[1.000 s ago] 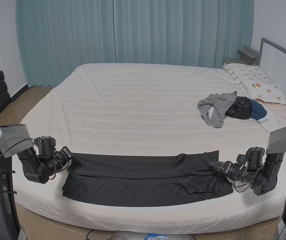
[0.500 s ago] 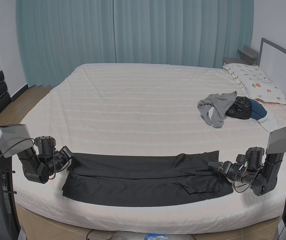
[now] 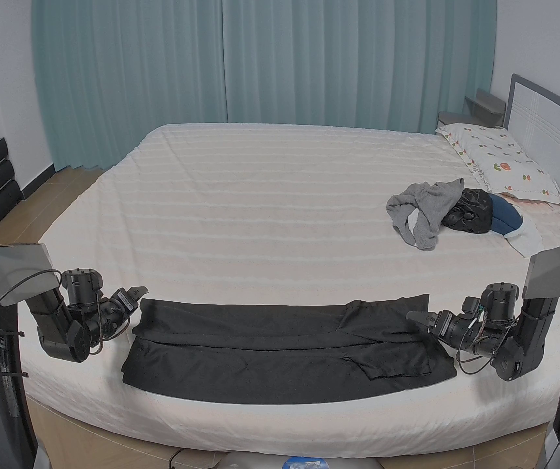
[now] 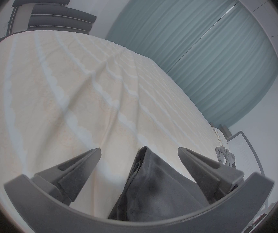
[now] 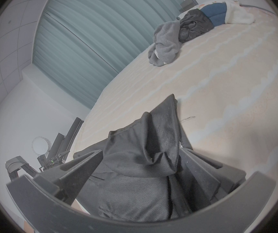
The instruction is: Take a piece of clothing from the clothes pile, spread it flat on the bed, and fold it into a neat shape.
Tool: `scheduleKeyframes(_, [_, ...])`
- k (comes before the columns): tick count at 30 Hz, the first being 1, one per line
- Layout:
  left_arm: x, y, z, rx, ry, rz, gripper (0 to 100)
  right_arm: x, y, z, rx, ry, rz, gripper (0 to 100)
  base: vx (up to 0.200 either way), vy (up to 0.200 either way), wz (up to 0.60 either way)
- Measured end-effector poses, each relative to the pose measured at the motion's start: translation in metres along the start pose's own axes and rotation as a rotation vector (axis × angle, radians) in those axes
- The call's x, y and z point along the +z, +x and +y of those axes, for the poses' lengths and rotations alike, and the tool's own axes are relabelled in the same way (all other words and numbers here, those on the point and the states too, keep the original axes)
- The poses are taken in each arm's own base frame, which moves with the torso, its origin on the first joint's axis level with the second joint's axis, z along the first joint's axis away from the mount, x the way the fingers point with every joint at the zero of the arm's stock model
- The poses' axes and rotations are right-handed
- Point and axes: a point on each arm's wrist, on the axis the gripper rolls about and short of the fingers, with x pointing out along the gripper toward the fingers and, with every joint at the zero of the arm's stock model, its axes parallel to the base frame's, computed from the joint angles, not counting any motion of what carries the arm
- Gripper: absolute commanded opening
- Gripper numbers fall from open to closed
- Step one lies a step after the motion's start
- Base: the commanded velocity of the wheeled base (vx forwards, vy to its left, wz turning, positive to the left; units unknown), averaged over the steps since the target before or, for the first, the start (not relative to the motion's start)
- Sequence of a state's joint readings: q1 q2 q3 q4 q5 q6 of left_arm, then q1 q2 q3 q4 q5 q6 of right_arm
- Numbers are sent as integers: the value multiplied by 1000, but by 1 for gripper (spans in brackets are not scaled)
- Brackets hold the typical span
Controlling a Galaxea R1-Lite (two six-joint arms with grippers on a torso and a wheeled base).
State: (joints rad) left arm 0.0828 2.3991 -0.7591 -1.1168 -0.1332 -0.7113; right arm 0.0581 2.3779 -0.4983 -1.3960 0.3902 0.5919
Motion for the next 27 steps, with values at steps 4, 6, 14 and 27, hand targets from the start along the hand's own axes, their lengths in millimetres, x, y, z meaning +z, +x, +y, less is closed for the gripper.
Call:
scheduleKeyframes(4, [0, -15, -2, -7, -6, -3, 100, 4, 0, 9, 3, -15, -20, 100, -150, 0, 0])
scheduleKeyframes(6, [-1, -22, -3, -9, -8, 1, 100, 3, 1, 16, -14, -26, -32, 100, -200, 0, 0])
scheduleKeyframes(14, [-19, -58, -1, 34, -70, 74, 100, -11, -8, 42, -44, 21, -28, 100, 0, 0, 0])
scheduleKeyframes(27, [-29, -81, 0, -48, -137, 73, 100, -52, -11, 70, -51, 233, 65, 100, 0, 0, 0])
